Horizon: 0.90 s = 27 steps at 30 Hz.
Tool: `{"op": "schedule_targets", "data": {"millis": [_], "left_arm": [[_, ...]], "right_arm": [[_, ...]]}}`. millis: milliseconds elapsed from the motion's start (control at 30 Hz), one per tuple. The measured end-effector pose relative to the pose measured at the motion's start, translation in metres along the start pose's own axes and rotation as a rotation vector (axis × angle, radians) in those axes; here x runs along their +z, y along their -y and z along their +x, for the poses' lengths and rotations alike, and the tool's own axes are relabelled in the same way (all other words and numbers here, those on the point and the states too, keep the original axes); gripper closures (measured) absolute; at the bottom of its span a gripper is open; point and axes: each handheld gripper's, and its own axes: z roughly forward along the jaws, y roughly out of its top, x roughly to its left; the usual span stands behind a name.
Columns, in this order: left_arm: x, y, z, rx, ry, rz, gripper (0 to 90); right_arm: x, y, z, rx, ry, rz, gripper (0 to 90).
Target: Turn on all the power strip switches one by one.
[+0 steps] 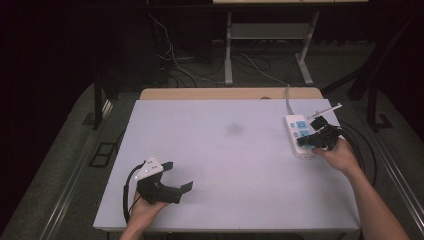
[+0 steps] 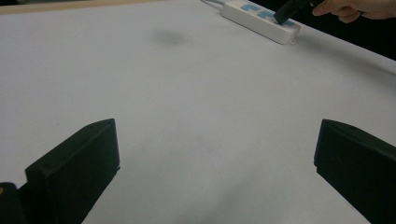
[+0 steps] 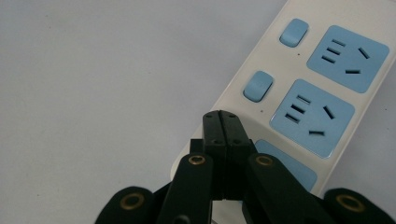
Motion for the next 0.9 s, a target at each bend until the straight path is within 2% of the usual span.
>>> {"op": "schedule_targets", "data": {"millis": [533,900], "left_arm": [[-0.001,0.000,0.001,-0.002,-0.001,0.000,0.0],[-0.001,0.000,0.001,-0.001,-0.003,0.002,0.0]], "right_arm": [[-0.012,-0.005,-0.005,0.020,-0.016,-0.046,90.0],[-0.022,-0.023,-0.005,-0.001,-0.005,-0.058,90.0]]}}
